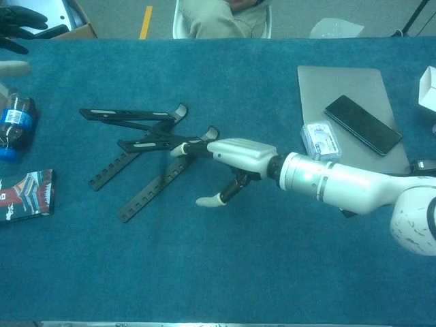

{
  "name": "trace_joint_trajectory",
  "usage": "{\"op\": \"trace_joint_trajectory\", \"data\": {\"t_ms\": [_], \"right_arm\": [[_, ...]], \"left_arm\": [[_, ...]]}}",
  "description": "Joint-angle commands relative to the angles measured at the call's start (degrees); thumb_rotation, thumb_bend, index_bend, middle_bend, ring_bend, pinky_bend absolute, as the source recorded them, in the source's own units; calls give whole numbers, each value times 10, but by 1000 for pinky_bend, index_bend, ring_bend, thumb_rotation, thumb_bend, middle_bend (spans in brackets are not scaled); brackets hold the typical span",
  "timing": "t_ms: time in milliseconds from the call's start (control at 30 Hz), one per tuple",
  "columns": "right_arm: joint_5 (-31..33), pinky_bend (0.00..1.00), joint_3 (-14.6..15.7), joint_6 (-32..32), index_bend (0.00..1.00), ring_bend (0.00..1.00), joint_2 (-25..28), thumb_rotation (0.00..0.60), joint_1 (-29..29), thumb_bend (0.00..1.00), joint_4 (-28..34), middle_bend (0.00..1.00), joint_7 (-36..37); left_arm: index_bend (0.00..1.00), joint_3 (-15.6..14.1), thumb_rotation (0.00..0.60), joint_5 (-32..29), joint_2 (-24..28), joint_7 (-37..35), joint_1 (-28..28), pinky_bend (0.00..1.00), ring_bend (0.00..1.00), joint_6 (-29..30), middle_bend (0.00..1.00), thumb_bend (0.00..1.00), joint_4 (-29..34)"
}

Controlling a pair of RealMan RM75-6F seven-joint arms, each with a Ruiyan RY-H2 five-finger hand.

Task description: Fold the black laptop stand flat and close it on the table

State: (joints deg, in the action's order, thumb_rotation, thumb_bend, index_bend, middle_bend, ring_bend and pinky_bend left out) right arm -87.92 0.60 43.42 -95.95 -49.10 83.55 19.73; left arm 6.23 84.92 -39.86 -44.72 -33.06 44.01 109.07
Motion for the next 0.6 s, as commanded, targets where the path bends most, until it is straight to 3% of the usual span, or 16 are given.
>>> {"op": "trace_joint_trajectory", "data": {"t_ms": [33,200,400,600], "right_arm": [[-13,0,12,-13,0,0,8,406,-8,225,20,0,13],[-19,0,12,-27,0,0,-5,403,-20,225,22,0,23],[0,0,-4,-43,0,0,-63,359,-30,226,-30,0,6],[10,0,-24,-35,0,0,-99,353,-33,226,-77,0,10]], "left_arm": [[0,-1,423,0,-1,-1,0,91,2,0,33,253,-1],[0,-2,422,2,0,-4,0,91,2,3,33,253,-3],[0,-5,426,4,4,-7,2,91,2,7,33,253,-2],[0,-7,421,5,12,-9,6,91,2,14,33,253,1]]}}
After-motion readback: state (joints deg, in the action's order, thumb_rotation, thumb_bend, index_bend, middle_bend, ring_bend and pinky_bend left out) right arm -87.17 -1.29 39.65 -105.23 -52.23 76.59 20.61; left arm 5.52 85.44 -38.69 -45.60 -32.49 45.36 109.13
